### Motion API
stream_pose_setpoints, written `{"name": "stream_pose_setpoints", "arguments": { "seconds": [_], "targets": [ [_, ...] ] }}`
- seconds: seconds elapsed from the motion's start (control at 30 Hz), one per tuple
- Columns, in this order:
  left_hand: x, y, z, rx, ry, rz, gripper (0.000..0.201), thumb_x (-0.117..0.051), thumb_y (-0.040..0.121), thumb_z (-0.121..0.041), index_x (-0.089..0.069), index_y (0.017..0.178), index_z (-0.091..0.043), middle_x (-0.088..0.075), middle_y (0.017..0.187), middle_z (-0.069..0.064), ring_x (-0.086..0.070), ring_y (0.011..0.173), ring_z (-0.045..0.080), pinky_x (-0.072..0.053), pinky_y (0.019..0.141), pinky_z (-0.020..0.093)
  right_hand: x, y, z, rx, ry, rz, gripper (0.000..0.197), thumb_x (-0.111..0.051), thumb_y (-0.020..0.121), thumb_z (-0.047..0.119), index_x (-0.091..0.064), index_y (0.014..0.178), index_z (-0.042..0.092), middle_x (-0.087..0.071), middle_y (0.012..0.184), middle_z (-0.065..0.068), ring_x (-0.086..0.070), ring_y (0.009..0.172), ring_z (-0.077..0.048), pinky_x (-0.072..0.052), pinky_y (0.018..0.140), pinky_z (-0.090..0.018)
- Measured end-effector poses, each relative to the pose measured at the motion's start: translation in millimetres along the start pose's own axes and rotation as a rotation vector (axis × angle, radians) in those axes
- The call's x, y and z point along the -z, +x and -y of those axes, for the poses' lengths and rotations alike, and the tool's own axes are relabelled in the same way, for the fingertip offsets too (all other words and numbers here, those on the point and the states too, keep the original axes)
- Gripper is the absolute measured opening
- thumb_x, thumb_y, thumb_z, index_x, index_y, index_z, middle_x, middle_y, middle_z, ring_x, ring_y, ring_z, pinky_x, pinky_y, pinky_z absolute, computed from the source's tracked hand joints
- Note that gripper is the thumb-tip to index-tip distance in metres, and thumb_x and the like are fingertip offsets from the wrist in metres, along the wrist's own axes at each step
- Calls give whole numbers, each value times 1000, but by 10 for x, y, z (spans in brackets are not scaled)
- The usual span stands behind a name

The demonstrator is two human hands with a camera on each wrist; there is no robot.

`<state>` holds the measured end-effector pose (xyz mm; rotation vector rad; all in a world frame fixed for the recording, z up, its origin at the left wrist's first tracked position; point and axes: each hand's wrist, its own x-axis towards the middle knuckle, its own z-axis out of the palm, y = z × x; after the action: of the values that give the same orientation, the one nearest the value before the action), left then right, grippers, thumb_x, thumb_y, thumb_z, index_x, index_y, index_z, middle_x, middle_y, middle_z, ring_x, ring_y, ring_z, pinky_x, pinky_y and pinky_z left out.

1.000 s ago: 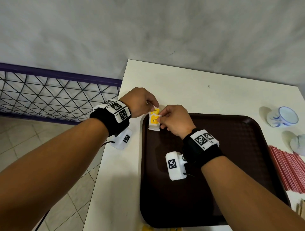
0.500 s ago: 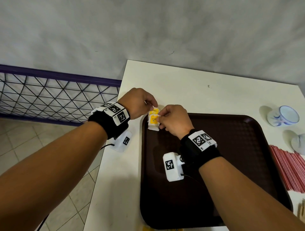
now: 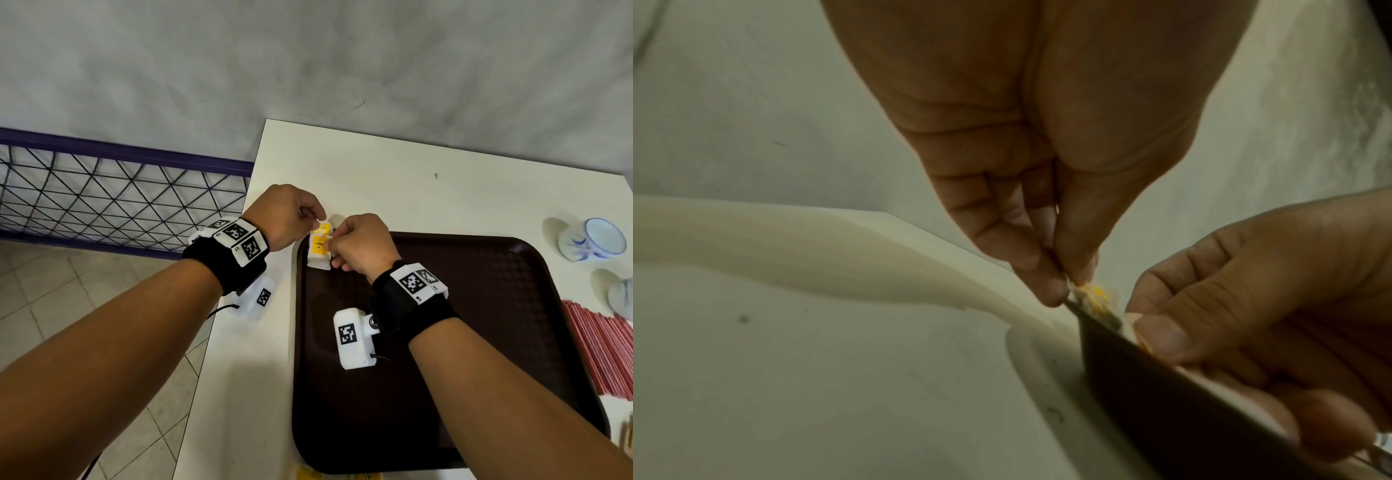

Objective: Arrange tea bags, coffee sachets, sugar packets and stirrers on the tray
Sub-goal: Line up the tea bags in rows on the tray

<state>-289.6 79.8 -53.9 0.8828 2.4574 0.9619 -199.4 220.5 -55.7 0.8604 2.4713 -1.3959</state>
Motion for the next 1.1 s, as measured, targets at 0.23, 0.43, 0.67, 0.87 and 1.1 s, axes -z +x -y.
{"name": "stream_pose_setpoints", "arguments": {
  "seconds": [0.23, 0.43, 0.67, 0.87, 1.1],
  "targets": [
    [-7, -34, 23, 15, -17, -16, 14, -71, 84, -13, -75, 96, -18, -74, 82, -2, -67, 77, 8, -46, 67, 10, -75, 43, -44, 133, -161, -75, 5, -61, 77, 7, -66, 76, 7, -71, 73, -11, -70, 78, -33, -59, 75, -43],
    [11, -108, -8, 39, 12, -64, 15, -68, 87, -24, -74, 101, -22, -72, 88, -5, -61, 73, 5, -42, 65, 10, -52, -1, -20, 124, -134, -63, 2, -63, 76, 11, -64, 74, 10, -71, 71, -10, -71, 75, -31, -60, 74, -46],
    [71, -555, -102, 109, 41, -145, 13, -69, 87, -32, -71, 98, -25, -67, 84, -10, -57, 70, 3, -34, 60, -1, 256, -643, -196, 86, -57, -55, 16, -73, 83, 22, -64, 72, 14, -72, 68, -11, -72, 58, -21, -55, 51, -32],
    [-135, -1342, -269, 144, 67, 47, 8, -71, 85, -36, -72, 89, -28, -67, 78, -15, -59, 73, -3, -40, 65, 12, 401, -1774, -822, 32, -106, 135, 11, -75, 85, 23, -70, 78, 16, -70, 64, -7, -68, 53, -14, -42, 47, -14],
    [-548, -2004, -478, 153, -3, 211, 11, -77, 80, -37, -75, 78, -26, -66, 70, -15, -60, 68, -3, -48, 70, 22, 393, -2437, -1245, 3, -100, 271, 5, -76, 85, 18, -74, 80, 17, -72, 70, -5, -68, 52, -18, -52, 53, -21]
  ]
}}
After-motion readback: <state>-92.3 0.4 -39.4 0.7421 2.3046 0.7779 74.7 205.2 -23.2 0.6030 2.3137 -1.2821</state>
